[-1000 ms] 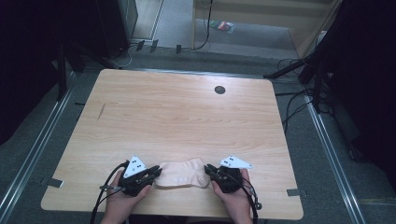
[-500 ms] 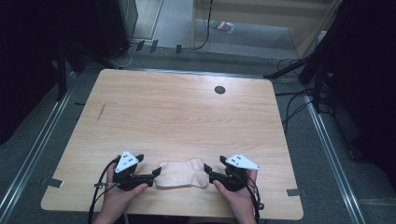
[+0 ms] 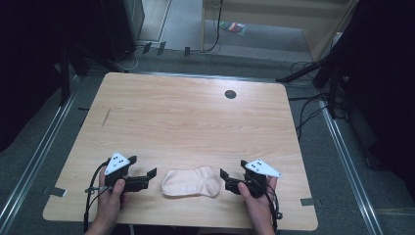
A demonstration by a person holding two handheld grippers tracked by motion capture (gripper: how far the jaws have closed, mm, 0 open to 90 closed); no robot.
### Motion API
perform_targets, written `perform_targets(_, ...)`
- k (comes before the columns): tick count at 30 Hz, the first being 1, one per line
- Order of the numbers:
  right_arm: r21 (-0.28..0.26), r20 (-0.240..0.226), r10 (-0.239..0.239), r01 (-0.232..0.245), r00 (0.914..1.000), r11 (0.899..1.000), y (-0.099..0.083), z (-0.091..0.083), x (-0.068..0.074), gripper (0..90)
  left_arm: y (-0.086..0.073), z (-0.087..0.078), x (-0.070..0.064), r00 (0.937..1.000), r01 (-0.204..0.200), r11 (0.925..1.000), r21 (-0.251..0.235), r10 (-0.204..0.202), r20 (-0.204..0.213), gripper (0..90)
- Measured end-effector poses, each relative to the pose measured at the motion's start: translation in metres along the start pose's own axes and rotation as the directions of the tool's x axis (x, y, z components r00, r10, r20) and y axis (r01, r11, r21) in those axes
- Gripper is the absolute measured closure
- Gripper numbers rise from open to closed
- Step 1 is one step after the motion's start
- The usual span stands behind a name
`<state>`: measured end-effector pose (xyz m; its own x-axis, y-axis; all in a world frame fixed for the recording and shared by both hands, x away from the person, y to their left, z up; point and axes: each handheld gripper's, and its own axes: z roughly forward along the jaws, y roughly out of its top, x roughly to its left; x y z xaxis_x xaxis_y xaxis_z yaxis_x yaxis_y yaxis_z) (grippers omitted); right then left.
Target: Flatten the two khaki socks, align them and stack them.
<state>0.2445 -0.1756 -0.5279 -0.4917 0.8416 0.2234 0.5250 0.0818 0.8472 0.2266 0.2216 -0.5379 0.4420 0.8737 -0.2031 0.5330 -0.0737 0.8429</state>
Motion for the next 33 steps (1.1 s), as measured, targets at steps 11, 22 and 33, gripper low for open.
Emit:
perform_targets(11, -0.02, 0.028, 0.005, -0.004, 0.9996, 1.0, 0.001, -0.005, -0.017, 13.6, 0.001, -0.008, 0.023, 0.998, 0.02, 0.9998, -0.006, -0.02, -0.06, 8.6)
perform_targets(22, -0.051, 0.092, 0.045, -0.04, 0.9948, 0.998, 0.003, -0.014, -0.043, 13.7, -0.001, -0.014, 0.045, 0.9935, 0.052, 0.9986, -0.014, -0.053, -0.101, 8.6)
perform_targets(33, -0.076, 0.153, 0.083, -0.072, 0.9847, 0.995, 0.0, -0.028, -0.08, 13.8, -0.003, -0.022, 0.07, 0.984, 0.066, 0.9977, -0.016, -0.067, -0.165, 8.6)
